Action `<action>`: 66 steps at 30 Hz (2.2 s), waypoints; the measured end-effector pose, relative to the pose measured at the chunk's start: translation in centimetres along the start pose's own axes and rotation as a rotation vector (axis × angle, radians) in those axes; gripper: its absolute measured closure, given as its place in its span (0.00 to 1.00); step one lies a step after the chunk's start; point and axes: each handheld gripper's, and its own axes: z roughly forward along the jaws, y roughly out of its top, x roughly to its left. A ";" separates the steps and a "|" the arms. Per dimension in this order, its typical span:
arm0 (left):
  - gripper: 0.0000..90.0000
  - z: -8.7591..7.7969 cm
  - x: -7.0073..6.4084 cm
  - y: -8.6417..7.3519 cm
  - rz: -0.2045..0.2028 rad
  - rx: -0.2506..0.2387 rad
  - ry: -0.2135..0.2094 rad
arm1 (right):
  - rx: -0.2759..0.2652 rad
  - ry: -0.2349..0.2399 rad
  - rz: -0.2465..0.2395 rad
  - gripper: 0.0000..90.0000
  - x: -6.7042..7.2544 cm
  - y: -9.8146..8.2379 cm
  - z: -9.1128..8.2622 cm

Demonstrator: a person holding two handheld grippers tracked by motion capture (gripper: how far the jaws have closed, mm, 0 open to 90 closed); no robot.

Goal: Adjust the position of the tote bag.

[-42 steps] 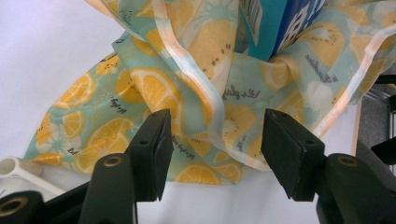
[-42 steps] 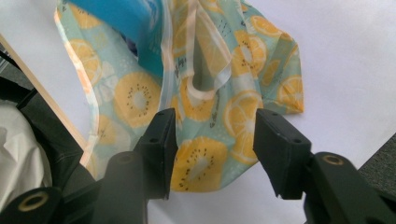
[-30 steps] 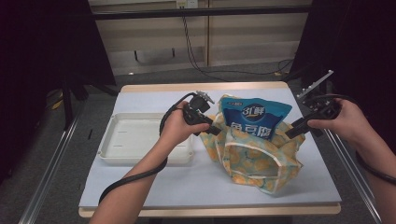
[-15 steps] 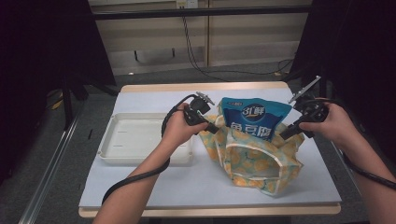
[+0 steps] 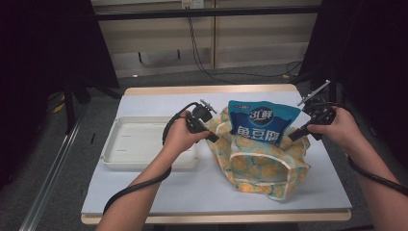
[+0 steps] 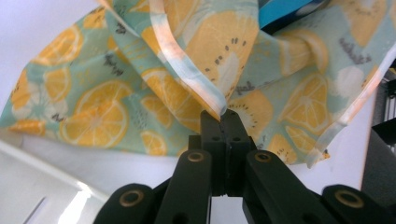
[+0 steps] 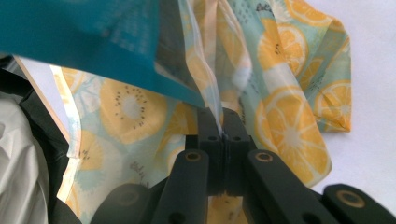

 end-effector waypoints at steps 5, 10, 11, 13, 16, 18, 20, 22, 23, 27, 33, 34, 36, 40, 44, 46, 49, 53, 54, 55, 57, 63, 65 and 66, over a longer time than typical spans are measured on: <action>1.00 0.9 0.3 -0.6 0.000 0.036 -0.003 | -0.009 0.007 0.006 0.99 -0.8 -0.2 0.9; 1.00 1.4 0.2 -1.0 0.006 0.063 0.007 | -0.012 0.007 0.021 1.00 -1.6 -0.3 1.5; 1.00 1.4 0.1 -1.0 0.010 0.083 0.008 | -0.013 0.009 0.030 1.00 -1.6 -0.3 1.6; 1.00 1.6 0.0 -1.2 0.017 0.084 0.012 | -0.021 0.000 0.031 1.00 -1.9 -0.2 1.8; 1.00 1.9 -0.1 -1.5 0.016 0.065 0.013 | -0.027 -0.012 0.041 1.00 -2.1 -0.1 1.9; 1.00 1.9 -0.2 -1.6 0.019 0.088 0.005 | -0.035 -0.029 0.043 1.00 -2.3 0.1 2.1; 1.00 2.3 -0.6 -1.7 -0.011 0.060 0.008 | -0.044 -0.047 0.040 1.00 -2.4 0.2 2.1; 1.00 2.3 -0.5 -1.6 0.029 0.098 0.008 | -0.056 -0.050 0.048 1.00 -2.6 0.2 2.3; 1.00 2.3 -0.5 -1.7 0.036 0.108 0.006 | -0.057 -0.050 0.053 1.00 -2.7 0.2 2.4; 1.00 2.6 -0.5 -1.9 0.029 0.106 0.004 | -0.076 -0.057 0.083 1.00 -3.4 0.4 2.6; 1.00 3.0 -0.7 -2.5 0.015 0.098 0.020 | -0.087 -0.060 0.119 1.00 -4.0 0.6 2.9; 1.00 2.9 -0.7 -2.5 0.017 0.107 0.017 | -0.096 -0.057 0.115 1.00 -4.1 0.5 3.0; 1.00 3.1 -0.7 -2.6 0.012 0.104 0.023 | -0.100 -0.051 0.120 1.00 -4.3 0.4 3.3; 1.00 3.1 -0.7 -2.6 0.013 0.103 0.024 | -0.100 -0.058 0.129 1.00 -4.3 0.3 3.8; 0.98 2.6 -0.8 -2.6 0.015 0.096 0.010 | -0.100 -0.067 0.104 0.94 -3.9 0.3 3.7; 0.95 2.3 -0.7 -2.6 0.019 0.090 0.001 | -0.101 -0.079 0.099 0.90 -3.5 0.4 3.3; 0.88 1.7 -0.8 -2.7 0.012 0.069 -0.007 | -0.094 -0.093 0.080 0.78 -2.9 0.4 2.8; 0.71 1.1 -0.8 -2.6 -0.004 0.044 -0.002 | -0.094 -0.114 0.062 0.61 -2.2 -0.1 2.2; 0.68 1.0 -0.8 -2.6 -0.005 0.039 -0.009 | -0.098 -0.106 0.058 0.58 -2.1 -0.4 2.1; 0.65 0.9 -0.8 -2.5 -0.011 0.030 -0.013 | -0.097 -0.104 0.059 0.55 -2.0 -0.6 2.0; 0.60 0.7 -0.8 -2.4 -0.014 0.024 -0.012 | -0.089 -0.123 0.049 0.43 -1.7 -1.1 1.7; 0.37 0.3 -1.0 -1.9 -0.024 0.004 0.009 | -0.092 -0.142 0.064 0.12 -0.8 -2.0 1.2; 0.33 0.2 -1.1 -1.8 -0.009 0.007 0.017 | -0.103 -0.161 0.065 0.10 -0.4 -2.2 0.7; 0.32 0.2 -1.2 -1.7 -0.006 0.005 0.015 | -0.111 -0.159 0.067 0.09 -0.3 -2.4 0.5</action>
